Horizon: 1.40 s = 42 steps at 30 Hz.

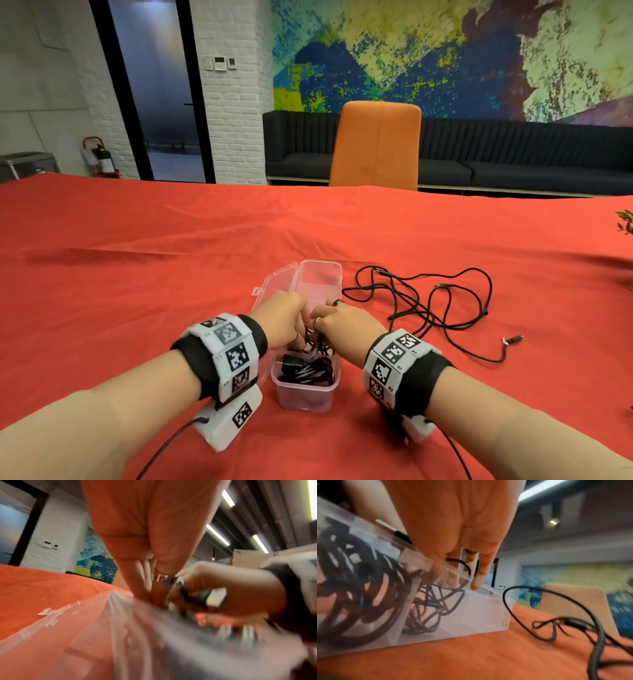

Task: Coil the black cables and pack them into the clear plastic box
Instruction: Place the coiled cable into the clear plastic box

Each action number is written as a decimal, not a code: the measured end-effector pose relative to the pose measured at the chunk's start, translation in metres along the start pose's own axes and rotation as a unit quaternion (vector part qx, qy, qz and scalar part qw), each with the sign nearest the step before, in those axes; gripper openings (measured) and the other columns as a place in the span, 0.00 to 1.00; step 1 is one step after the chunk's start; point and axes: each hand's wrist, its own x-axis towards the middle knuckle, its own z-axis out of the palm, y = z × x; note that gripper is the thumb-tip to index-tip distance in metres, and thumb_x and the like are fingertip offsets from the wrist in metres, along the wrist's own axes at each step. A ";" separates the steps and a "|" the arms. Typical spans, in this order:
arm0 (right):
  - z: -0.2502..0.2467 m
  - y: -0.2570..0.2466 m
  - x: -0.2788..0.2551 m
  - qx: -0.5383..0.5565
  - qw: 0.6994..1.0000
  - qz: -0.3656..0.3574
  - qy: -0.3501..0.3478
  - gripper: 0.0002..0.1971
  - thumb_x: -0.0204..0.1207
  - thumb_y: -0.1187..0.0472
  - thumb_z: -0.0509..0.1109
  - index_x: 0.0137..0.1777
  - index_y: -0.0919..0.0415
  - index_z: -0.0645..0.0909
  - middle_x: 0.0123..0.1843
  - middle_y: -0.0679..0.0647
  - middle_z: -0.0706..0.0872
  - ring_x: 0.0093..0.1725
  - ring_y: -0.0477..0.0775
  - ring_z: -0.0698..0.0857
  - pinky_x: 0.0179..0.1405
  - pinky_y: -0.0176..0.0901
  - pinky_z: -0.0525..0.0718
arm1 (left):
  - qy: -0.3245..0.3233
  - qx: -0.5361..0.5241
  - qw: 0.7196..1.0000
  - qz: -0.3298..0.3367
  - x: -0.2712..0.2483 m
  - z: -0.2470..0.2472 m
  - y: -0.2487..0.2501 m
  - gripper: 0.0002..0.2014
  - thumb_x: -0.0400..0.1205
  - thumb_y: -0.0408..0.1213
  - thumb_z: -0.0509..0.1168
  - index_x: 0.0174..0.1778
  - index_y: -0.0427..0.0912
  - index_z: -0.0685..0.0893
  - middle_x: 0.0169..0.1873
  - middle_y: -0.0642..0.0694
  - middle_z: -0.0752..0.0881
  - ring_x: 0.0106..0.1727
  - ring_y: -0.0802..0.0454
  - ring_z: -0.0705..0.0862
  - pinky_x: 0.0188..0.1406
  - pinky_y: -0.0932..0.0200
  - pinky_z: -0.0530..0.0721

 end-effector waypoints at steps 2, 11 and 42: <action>-0.004 -0.003 0.000 -0.029 1.000 -0.009 -0.007 0.14 0.82 0.66 0.55 0.62 0.64 0.79 0.60 0.58 0.78 0.64 0.61 0.73 0.46 0.52 0.78 | -0.025 -0.016 0.999 0.011 -0.001 -0.010 -0.001 0.11 0.72 0.18 0.65 0.45 0.36 0.82 0.41 0.36 0.90 0.33 0.54 0.84 0.38 0.62 0.85; -0.006 -0.011 0.000 -0.063 0.998 -0.010 -0.011 0.15 0.83 0.67 0.53 0.64 0.65 0.76 0.60 0.59 0.77 0.65 0.63 0.72 0.41 0.51 0.72 | -0.052 -0.112 0.991 -0.041 -0.018 -0.024 -0.008 0.14 0.74 0.45 0.73 0.45 0.37 0.86 0.31 0.44 0.87 0.30 0.54 0.85 0.35 0.64 0.86; -0.015 0.018 -0.013 0.270 0.959 0.073 0.037 0.11 0.77 0.67 0.63 0.55 0.60 0.84 0.50 0.57 0.90 0.53 0.52 0.86 0.52 0.35 0.77 | -0.025 0.039 0.998 0.033 -0.001 -0.004 0.009 0.14 0.72 0.18 0.60 0.45 0.35 0.88 0.38 0.37 0.91 0.37 0.49 0.88 0.37 0.63 0.86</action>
